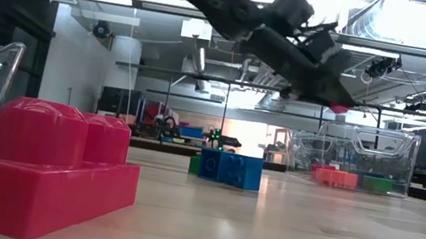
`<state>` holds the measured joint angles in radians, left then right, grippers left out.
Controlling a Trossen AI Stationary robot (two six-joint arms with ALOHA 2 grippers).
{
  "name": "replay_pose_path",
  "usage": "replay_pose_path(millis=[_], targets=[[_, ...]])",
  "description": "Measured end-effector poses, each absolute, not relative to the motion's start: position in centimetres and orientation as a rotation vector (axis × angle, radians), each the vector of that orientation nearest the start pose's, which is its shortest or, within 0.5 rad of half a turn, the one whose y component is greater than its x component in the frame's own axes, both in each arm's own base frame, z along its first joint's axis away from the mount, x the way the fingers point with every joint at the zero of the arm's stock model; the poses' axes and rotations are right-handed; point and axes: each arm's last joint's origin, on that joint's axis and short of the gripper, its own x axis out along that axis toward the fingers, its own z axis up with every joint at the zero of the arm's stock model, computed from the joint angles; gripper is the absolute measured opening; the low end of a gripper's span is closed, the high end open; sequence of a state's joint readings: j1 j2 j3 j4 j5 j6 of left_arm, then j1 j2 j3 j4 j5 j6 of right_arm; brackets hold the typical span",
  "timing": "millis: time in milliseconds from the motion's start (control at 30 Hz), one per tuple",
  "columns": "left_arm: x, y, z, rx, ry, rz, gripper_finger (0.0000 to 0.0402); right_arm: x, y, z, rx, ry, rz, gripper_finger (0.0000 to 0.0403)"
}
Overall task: Sort blocks by size
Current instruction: Put the small red game piece into the top transparent bin, then put the small orange game piece into the top transparent bin
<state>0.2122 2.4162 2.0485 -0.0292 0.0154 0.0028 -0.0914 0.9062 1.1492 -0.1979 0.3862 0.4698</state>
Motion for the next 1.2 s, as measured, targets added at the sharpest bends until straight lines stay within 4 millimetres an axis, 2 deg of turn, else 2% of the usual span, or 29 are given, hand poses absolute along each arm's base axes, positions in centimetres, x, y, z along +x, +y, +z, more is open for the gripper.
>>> replay_pose_path(millis=[133,267,367,467,600,700,833,933,1100,1200], targets=[[55.3,13.1,21.3,-0.107,0.377,0.232,0.0183,17.3,-2.7,43.3,0.467,-0.155,-0.458,0.0],[54.7,14.4,21.9,-0.153,0.446,0.261,0.0257,17.3,-2.7,43.2,0.46,-0.151,-0.46,0.0],[53.7,15.5,23.2,-0.191,0.519,0.26,0.0287,17.3,-2.7,43.2,0.432,-0.145,-0.465,0.0],[51.5,16.5,25.1,-0.254,0.644,0.202,0.0294,17.3,-2.9,43.2,0.419,-0.143,-0.477,0.0],[47.5,17.8,26.8,-0.349,0.846,0.198,0.0293,17.8,-3.3,42.6,0.458,-0.109,-0.509,0.0],[44.9,18.1,28.2,-0.366,0.883,0.207,0.0293,18.9,-3.6,41.1,0.475,0.006,-0.548,0.0006],[40.5,16.7,32.3,-0.344,0.745,0.207,0.0293,20.5,-3.6,38.7,0.505,0.203,-0.568,0.0042],[36.0,14.8,34.4,-0.345,0.607,0.226,0.0293,22.2,-3.2,36.9,0.522,0.328,-0.551,0.0088],[27.1,11.1,36.9,-0.347,0.357,0.325,0.0293,27.5,-2.2,32.9,0.506,0.475,-0.515,0.0176],[22.6,9.2,36.9,-0.39,0.261,0.377,0.0293,31.3,-1.9,29.8,0.505,0.511,-0.499,0.0223]])
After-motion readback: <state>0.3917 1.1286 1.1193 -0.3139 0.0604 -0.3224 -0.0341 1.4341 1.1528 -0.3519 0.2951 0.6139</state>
